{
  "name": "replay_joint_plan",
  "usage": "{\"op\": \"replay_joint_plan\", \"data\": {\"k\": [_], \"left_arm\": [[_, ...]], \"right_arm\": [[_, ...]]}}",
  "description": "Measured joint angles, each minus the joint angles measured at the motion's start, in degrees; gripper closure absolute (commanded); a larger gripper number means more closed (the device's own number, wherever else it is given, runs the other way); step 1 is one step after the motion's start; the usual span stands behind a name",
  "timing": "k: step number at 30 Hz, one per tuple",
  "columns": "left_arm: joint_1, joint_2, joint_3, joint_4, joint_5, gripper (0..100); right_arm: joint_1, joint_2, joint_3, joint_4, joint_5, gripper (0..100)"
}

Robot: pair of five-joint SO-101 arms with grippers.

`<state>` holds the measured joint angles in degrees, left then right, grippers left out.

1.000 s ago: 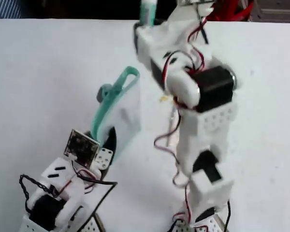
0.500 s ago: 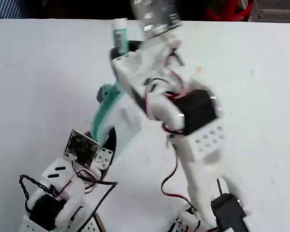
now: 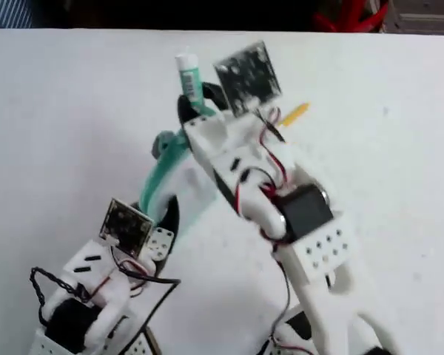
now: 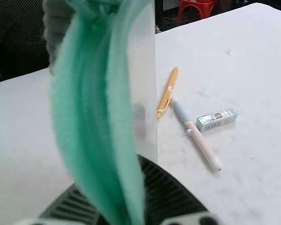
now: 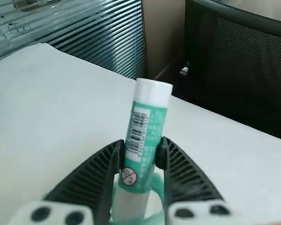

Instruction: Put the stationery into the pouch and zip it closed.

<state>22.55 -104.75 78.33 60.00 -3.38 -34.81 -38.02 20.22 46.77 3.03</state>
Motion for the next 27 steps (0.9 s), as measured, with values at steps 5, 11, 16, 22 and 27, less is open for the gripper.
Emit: {"op": "replay_joint_plan", "data": {"k": [5,11,16,22,27], "left_arm": [[0.1,0.1,0.0,0.0,0.0,83],[-0.3,0.0,0.0,0.0,2.8,80],[-0.3,0.0,0.0,0.0,3.7,80],[-0.3,0.0,0.0,-0.1,3.9,80],[-0.3,0.0,0.0,-0.1,3.9,83]], "right_arm": [[-0.8,-8.1,7.6,-1.5,0.0,98.1],[-2.4,-11.7,15.6,-10.6,0.4,98.1],[-2.4,-10.7,22.1,-22.6,4.8,98.1],[-0.8,-9.3,23.9,-26.5,5.8,98.1],[-0.3,-13.1,25.2,-25.0,5.8,98.1]]}}
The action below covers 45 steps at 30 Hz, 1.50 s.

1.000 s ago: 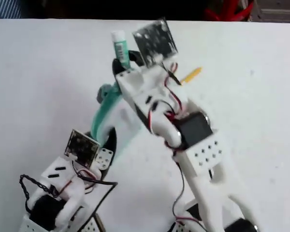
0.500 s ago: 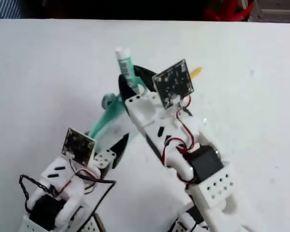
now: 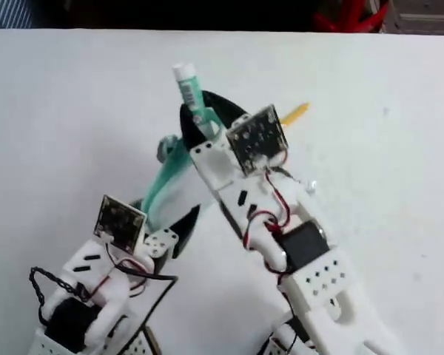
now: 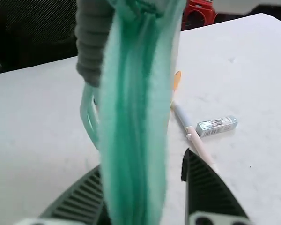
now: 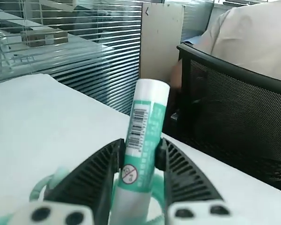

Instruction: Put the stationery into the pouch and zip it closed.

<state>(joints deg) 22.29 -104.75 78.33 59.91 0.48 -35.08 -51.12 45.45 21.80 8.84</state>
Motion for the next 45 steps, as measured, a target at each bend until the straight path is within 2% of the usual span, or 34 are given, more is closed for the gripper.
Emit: {"op": "replay_joint_plan", "data": {"k": [6,16,25,30,39,45], "left_arm": [[0.0,0.0,0.0,0.0,0.0,98],[0.4,0.6,0.0,-0.8,-3.8,98],[0.4,0.6,0.0,-0.8,-3.8,98],[0.4,0.6,0.0,-0.8,-3.8,98],[0.0,0.6,0.0,-0.8,-3.7,98],[-0.1,0.6,0.0,-0.8,-3.6,98]], "right_arm": [[-1.6,-2.7,0.3,-0.6,0.1,98.1],[-1.9,-5.7,0.4,2.7,0.1,98.1],[-4.0,-19.5,1.5,14.9,0.4,98.1],[-4.8,-23.9,5.4,15.7,0.4,98.1],[-5.1,-16.7,5.0,10.6,0.4,98.1],[-4.8,-7.4,-7.3,18.4,0.4,98.1]]}}
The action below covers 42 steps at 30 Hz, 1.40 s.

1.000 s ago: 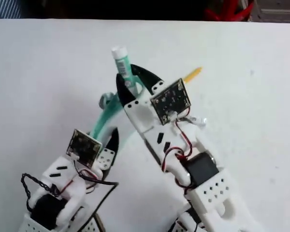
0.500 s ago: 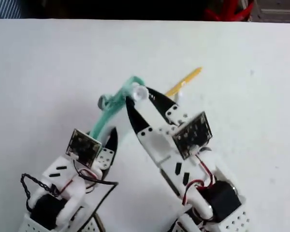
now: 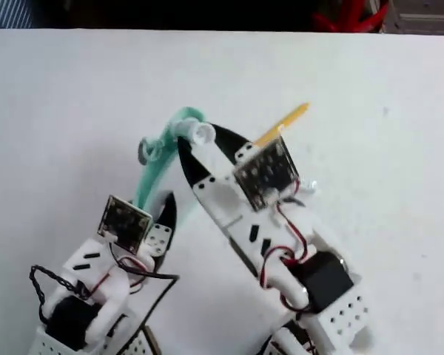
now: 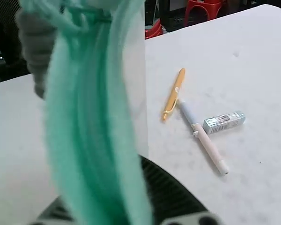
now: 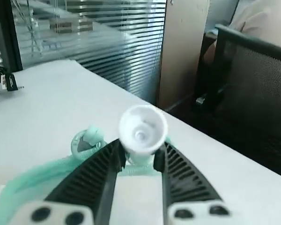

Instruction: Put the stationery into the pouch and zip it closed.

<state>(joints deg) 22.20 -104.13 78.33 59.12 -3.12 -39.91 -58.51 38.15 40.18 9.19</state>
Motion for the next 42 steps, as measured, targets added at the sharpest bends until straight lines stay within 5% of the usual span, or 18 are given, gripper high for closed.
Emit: {"op": "replay_joint_plan", "data": {"k": [12,28,35,42], "left_arm": [[0.1,0.0,0.0,0.0,-0.1,98],[-0.1,0.0,0.0,0.0,0.0,92],[-0.1,-0.5,0.0,0.9,1.1,82],[0.1,-0.5,0.0,1.1,2.5,82]], "right_arm": [[5.2,15.5,-24.1,19.2,0.1,98.1],[3.0,25.9,-28.1,21.5,0.1,97.5],[2.5,27.3,-33.1,26.7,-2.3,75.5],[2.5,28.8,-35.3,28.7,-5.1,74.7]]}}
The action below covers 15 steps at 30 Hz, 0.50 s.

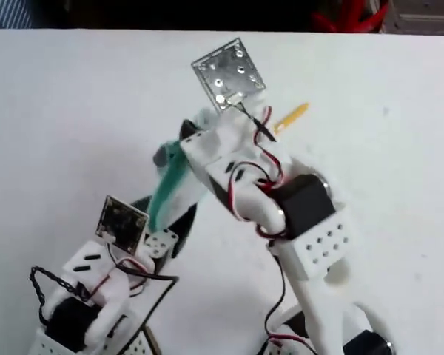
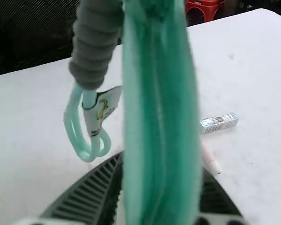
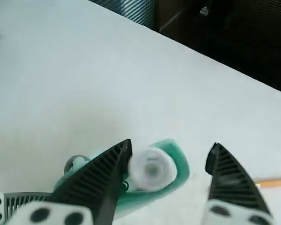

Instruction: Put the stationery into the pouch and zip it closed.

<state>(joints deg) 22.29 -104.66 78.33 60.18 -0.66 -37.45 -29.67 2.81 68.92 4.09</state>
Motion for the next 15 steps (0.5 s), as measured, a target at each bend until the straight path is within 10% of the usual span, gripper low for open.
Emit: {"op": "replay_joint_plan", "data": {"k": [15], "left_arm": [[0.0,0.0,0.0,0.3,-0.1,82]], "right_arm": [[5.5,-6.2,-13.2,8.0,-0.4,74.7]]}}
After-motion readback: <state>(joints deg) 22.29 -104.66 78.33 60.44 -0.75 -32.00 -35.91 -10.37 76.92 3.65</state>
